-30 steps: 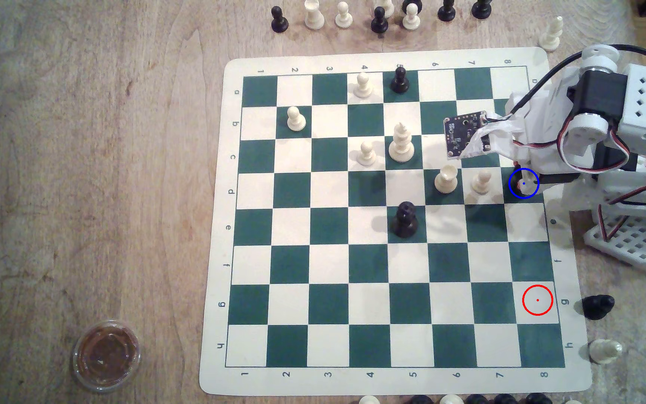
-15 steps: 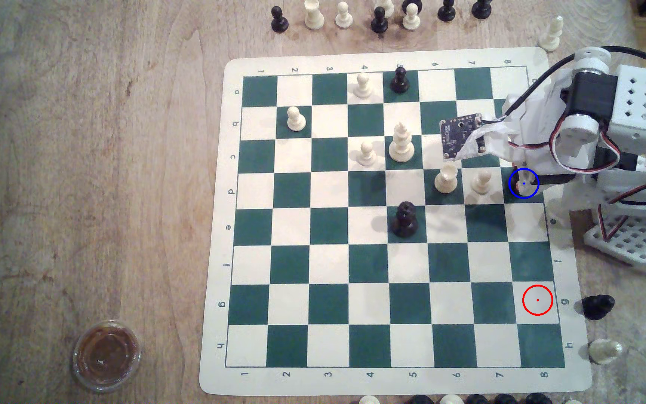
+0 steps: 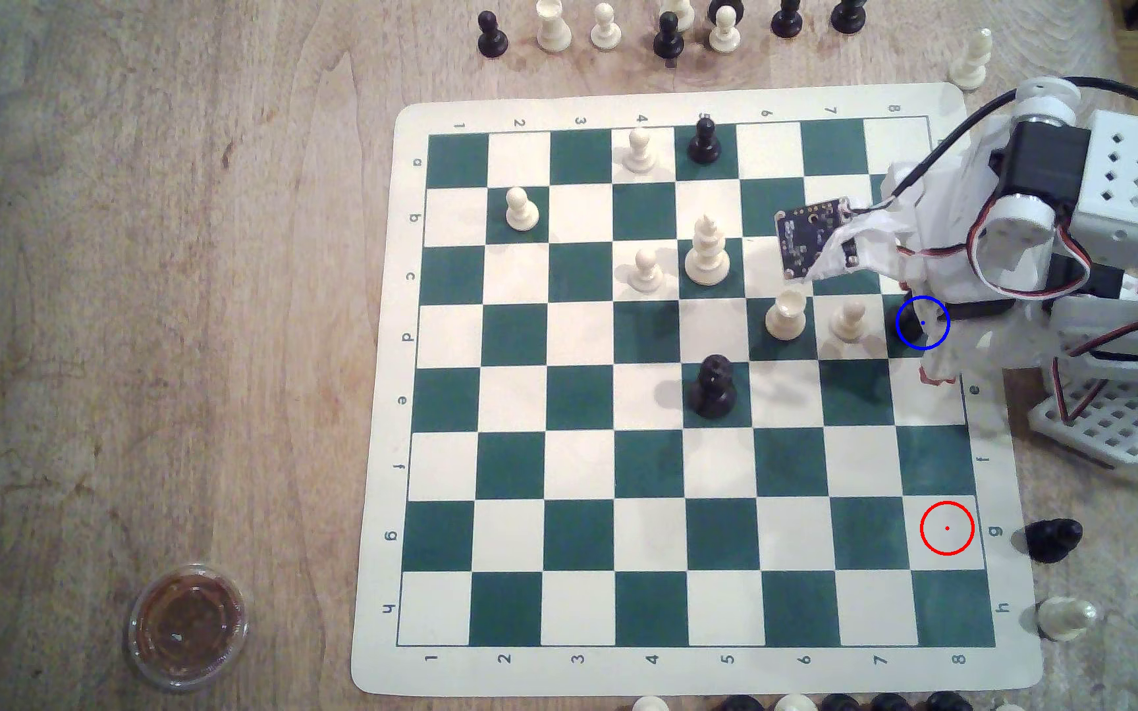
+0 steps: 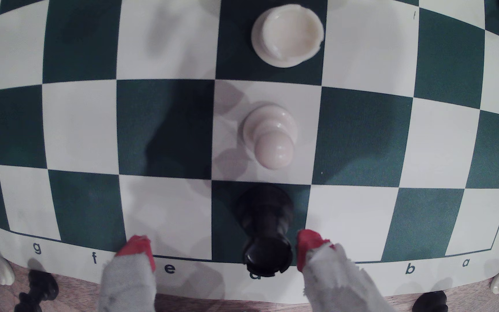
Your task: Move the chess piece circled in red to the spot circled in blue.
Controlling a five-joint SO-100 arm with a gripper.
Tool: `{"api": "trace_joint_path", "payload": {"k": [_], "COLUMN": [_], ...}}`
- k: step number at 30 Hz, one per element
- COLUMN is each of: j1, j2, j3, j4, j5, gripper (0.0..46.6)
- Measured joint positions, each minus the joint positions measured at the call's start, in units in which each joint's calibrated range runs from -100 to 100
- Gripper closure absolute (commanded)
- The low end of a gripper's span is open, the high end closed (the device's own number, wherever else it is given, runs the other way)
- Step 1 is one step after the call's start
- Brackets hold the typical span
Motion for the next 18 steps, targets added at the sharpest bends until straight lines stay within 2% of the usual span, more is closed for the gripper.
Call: {"api": "trace_joint_path", "payload": {"k": [3, 4, 5, 9, 10, 12, 14, 15, 18], "j1": [0.9, 1.0, 1.0, -0.6, -1.8, -4.6, -6.3, -8.3, -10.7], "j2": [-1.5, -2.3, -3.4, -7.6, -8.5, -11.1, -13.4, -16.3, -20.4], "j3": [-1.3, -1.6, -3.0, -10.2, -11.2, -12.7, -11.8, -8.9, -3.7], "j4": [0.6, 0.9, 1.9, -0.5, -2.3, -8.4, -12.6, -20.2, -37.0], "j5": [0.3, 0.4, 0.5, 0.0, -0.5, -2.0, -3.2, -4.2, -5.0], "gripper": [21.9, 28.9, 40.5, 42.3, 46.4, 46.4, 46.4, 46.4, 46.4]}}
